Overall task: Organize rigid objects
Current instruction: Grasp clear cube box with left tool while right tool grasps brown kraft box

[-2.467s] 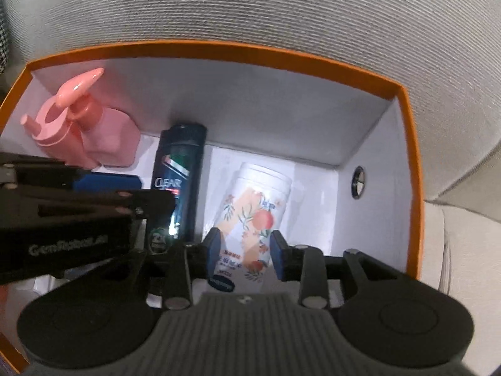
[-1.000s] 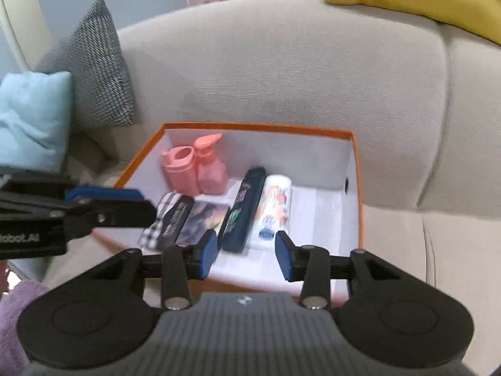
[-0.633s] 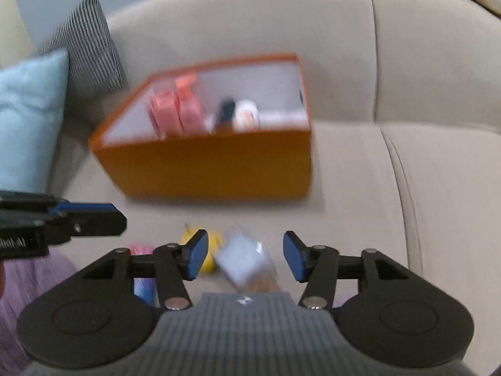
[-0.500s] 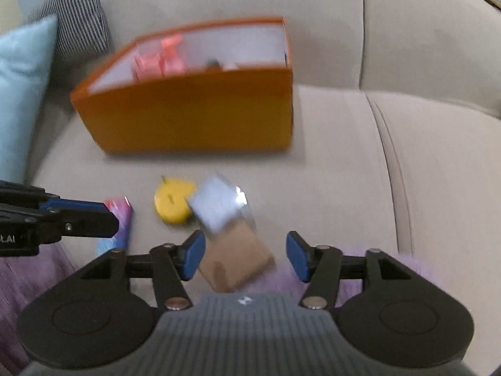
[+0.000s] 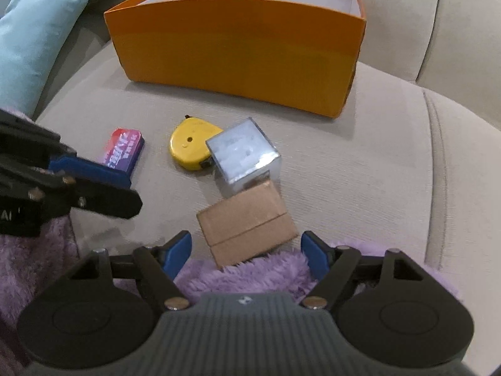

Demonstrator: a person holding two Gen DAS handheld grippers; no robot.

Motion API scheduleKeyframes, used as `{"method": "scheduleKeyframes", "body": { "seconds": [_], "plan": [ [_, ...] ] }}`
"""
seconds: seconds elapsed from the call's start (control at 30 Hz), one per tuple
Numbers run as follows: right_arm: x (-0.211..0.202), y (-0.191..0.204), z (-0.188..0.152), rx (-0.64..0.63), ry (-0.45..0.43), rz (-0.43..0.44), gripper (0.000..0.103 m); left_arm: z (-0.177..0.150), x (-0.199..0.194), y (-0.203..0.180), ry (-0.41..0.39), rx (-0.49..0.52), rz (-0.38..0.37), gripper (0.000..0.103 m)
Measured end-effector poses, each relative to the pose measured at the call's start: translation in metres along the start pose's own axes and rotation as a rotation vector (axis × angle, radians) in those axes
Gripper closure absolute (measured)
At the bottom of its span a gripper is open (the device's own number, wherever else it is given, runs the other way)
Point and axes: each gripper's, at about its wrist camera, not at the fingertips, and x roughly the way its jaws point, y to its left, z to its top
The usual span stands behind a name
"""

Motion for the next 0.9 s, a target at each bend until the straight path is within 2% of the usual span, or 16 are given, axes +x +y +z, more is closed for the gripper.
{"method": "scheduleKeyframes", "body": {
  "seconds": [0.13,0.27,0.33,0.37,0.4,0.6,0.67,0.73,0.8,0.9],
  "plan": [
    [-0.005,0.012,0.009,-0.147,-0.014,-0.061,0.027,0.001,0.003,0.003,0.011,-0.011,-0.002,0.080],
    [0.009,0.024,0.019,-0.266,0.038,-0.053,0.028,0.004,0.007,0.002,0.019,-0.008,0.004,0.080],
    [0.012,0.027,0.022,-0.295,0.040,-0.063,0.030,0.004,0.007,0.004,0.018,-0.018,0.005,0.080],
    [0.015,0.027,0.025,-0.296,0.049,-0.066,0.037,0.005,0.007,0.005,0.018,-0.020,0.003,0.080],
    [0.015,0.026,0.027,-0.287,0.060,-0.052,0.041,0.005,0.007,0.005,0.018,-0.018,0.003,0.080],
    [-0.008,0.007,0.029,-0.228,0.080,-0.031,0.042,0.008,0.011,0.005,0.009,0.031,-0.003,0.074],
    [-0.017,-0.008,0.033,-0.166,0.069,-0.048,0.042,0.011,0.016,0.000,-0.004,0.070,0.016,0.068],
    [-0.021,-0.028,0.039,-0.070,0.050,-0.091,0.042,0.014,0.020,-0.006,-0.032,0.119,0.038,0.055],
    [-0.023,-0.046,0.045,0.017,0.017,-0.120,0.042,0.017,0.024,-0.012,-0.053,0.164,0.057,0.049],
    [-0.024,-0.069,0.052,0.181,-0.049,-0.084,0.042,0.022,0.032,-0.020,-0.069,0.216,0.086,0.037]
  ]
}}
